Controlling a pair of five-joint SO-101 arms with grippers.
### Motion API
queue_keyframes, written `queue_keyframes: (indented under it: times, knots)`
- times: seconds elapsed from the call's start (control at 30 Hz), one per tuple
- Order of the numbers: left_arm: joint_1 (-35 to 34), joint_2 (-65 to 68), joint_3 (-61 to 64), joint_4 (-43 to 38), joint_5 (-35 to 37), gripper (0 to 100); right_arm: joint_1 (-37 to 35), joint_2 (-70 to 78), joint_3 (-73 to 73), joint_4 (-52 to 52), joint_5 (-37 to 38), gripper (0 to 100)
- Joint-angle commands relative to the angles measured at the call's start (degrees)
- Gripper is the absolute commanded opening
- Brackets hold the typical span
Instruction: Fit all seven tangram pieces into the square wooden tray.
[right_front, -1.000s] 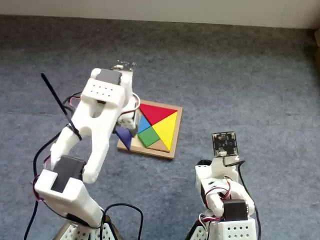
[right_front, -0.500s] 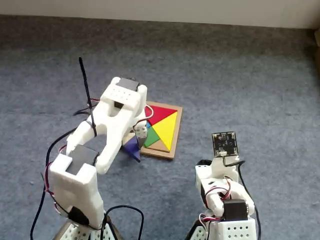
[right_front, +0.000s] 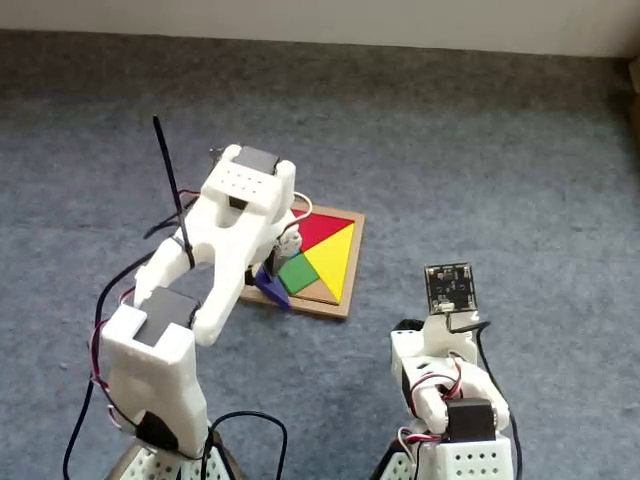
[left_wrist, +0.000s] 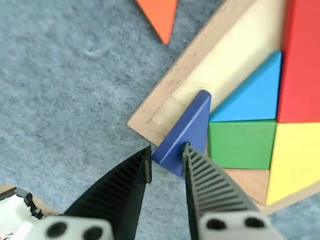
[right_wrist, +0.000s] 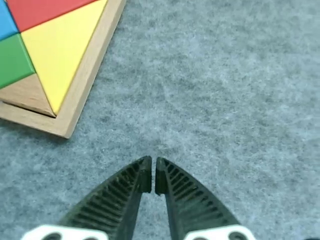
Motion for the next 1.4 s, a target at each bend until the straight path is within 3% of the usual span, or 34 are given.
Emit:
queue_keyframes:
  times: [0.0, 0.37, 0.63, 1.0, 1.17, 1.37]
  knots:
    - [-1.98, -0.22, -1.98, -0.53, 0.79, 10, 0.75, -0.66, 6.11, 0.22, -0.09, 2.9]
    - [-4.0, -0.84, -2.07, -0.09, 0.53, 10, 0.75, -0.66, 6.11, 0.22, -0.09, 2.9]
    - [-0.22, -0.22, -2.07, 3.78, 0.44, 10, 0.75, -0.66, 6.11, 0.22, -0.09, 2.9]
    - [-1.27, 10.77, -3.91, -1.67, 0.44, 10, 0.75, -0.66, 6.11, 0.22, -0.09, 2.9]
    - [-3.21, 13.14, -12.26, 5.89, 0.44, 10, 0.75, -0.66, 6.11, 0.22, -0.09, 2.9]
    - [-0.22, 12.7, -14.55, 10.9, 0.35, 10, 0.75, -0.66, 6.11, 0.22, -0.09, 2.9]
